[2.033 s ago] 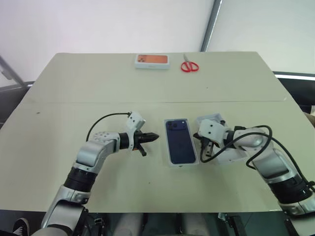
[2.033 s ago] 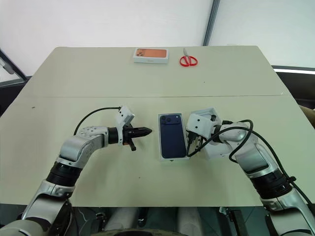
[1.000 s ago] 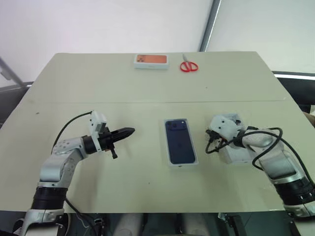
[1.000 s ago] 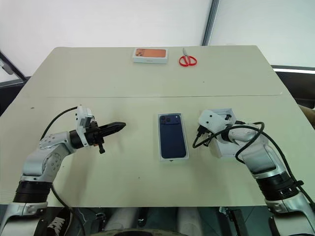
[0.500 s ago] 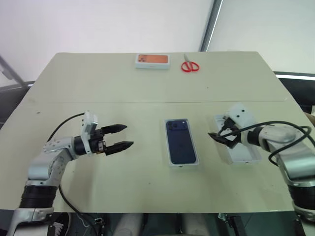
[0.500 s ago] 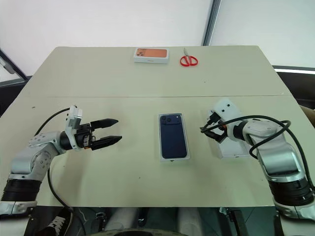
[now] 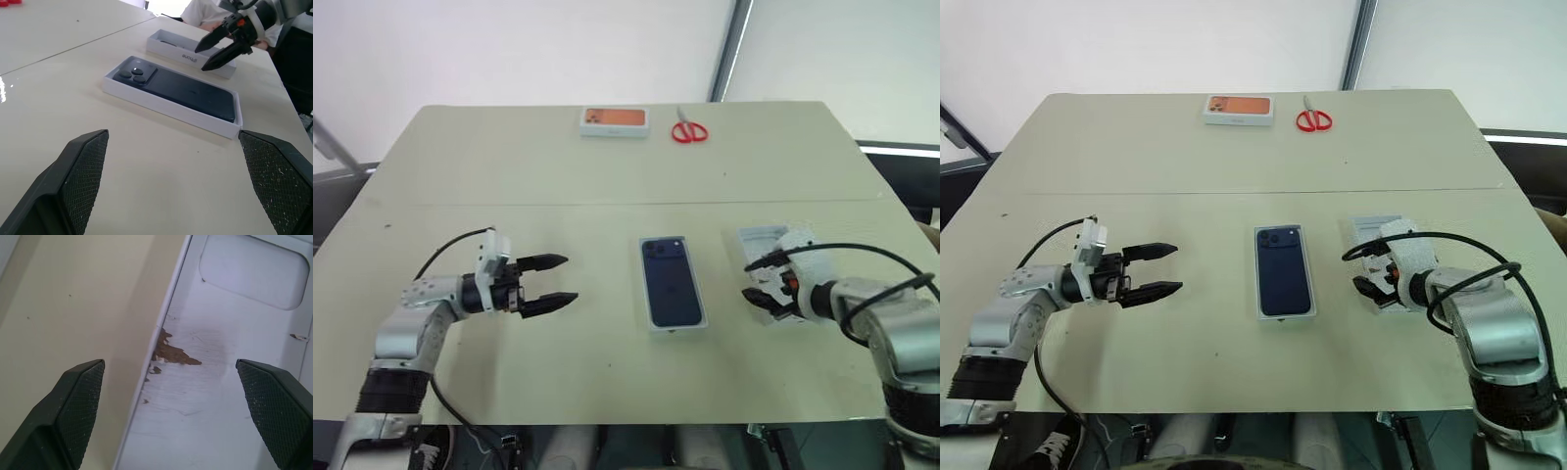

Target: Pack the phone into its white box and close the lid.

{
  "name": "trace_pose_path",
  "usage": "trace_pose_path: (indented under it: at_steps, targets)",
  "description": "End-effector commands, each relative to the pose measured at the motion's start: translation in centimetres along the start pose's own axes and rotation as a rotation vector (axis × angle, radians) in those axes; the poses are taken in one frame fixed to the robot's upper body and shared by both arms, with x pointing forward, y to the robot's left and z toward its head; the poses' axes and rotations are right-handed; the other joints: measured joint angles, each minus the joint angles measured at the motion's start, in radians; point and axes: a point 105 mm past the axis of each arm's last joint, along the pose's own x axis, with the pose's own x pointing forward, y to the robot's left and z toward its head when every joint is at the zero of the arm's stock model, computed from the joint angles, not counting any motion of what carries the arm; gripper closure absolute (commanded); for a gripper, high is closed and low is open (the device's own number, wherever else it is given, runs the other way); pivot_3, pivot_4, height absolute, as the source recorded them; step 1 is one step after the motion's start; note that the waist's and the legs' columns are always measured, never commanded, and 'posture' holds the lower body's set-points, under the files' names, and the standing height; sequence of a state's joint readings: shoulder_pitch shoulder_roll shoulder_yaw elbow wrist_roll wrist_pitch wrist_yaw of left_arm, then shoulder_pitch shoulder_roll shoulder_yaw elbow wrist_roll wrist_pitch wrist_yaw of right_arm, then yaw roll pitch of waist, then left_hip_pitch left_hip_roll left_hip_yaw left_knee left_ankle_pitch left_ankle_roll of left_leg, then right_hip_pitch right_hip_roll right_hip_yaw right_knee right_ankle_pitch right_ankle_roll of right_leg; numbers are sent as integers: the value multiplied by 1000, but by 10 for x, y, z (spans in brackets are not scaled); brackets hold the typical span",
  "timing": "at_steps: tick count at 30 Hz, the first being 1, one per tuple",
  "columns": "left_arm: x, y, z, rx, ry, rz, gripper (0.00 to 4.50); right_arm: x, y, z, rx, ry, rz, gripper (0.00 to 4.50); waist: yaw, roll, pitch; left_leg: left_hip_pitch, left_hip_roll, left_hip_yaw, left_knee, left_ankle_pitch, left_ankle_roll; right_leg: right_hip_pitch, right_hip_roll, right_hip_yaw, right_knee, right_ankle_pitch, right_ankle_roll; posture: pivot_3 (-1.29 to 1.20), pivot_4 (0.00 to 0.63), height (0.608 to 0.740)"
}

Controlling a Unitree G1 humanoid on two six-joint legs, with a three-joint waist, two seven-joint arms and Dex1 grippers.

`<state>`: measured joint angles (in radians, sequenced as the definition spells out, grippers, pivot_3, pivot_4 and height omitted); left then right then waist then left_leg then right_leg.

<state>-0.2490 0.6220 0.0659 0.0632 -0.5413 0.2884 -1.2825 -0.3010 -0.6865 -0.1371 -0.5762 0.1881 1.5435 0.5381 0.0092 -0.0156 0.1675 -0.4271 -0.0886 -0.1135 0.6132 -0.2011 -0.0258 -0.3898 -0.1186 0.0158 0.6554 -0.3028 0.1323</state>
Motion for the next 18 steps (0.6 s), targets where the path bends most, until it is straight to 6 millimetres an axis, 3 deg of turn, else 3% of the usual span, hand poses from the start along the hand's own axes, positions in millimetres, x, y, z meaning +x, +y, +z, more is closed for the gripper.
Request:
trace_pose_path:
  at_steps: [1,5,15,18]
  targets:
    - [3,-1,8,56,-5,-3,23,-8,1,10,23,-40,-31,10,0,0,0,0,0,0,0,0,0,0,0,0,0,0,0,0,150,740]
    - [6,-2,8,56,-12,1,23,-6,5,15,47,-69,-33,10,0,0,0,0,0,0,0,0,0,0,0,0,0,0,0,0,150,740]
    - [11,-3,7,56,-24,19,23,3,13,2,93,-44,-61,10,-2,0,0,0,0,0,0,0,0,0,0,0,0,0,0,0,150,740]
    - [12,-2,7,67,-25,28,0,6,15,-3,65,-17,-70,871,-3,0,0,0,0,0,0,0,0,0,0,0,0,0,0,0,150,740]
